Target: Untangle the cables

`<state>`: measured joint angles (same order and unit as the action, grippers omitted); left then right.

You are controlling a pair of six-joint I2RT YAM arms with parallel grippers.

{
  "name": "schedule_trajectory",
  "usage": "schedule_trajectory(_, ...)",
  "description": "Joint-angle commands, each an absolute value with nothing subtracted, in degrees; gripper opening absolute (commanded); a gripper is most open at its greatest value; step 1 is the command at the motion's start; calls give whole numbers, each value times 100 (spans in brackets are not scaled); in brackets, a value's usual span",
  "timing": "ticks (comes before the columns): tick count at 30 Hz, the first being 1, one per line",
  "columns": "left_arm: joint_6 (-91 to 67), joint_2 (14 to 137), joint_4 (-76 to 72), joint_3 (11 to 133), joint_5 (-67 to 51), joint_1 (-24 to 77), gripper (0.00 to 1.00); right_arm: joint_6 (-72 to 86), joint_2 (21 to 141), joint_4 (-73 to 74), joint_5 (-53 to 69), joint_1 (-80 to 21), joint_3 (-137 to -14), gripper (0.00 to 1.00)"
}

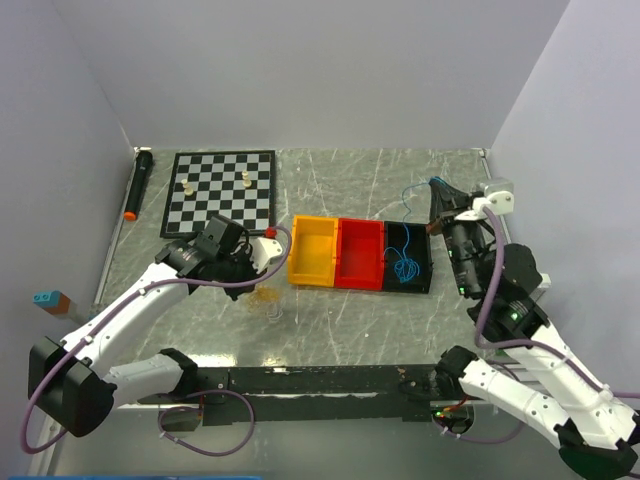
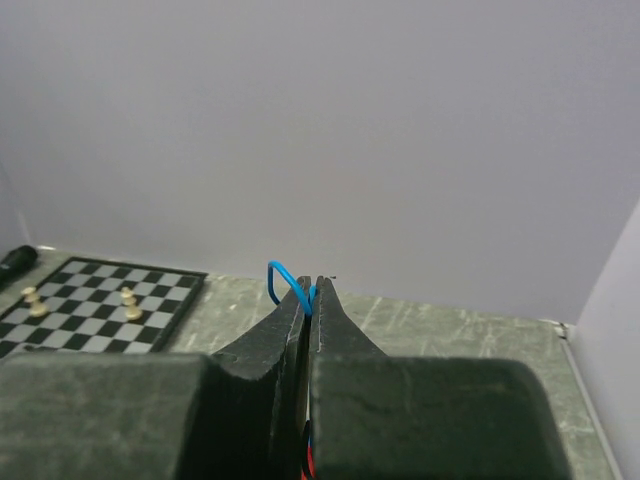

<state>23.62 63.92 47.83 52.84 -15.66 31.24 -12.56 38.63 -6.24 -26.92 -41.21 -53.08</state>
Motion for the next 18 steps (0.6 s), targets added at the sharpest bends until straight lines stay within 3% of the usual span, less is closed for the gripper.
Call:
schedule_trajectory(1,2338,6328,4825,5397,-1776,3120,1,-1292,4069,-1063,-2733,-3754,-5203,0)
schedule_trajectory(11,2347,6293,4808,5326,-1740,3120,1,-1074,4386,-1415,-3024,-3042,-4861,0)
schedule_trajectory(18,2399,6311,4834,5291,-1644,3129,1,-299,4395,-1231,-2400,-2391,-4965,0)
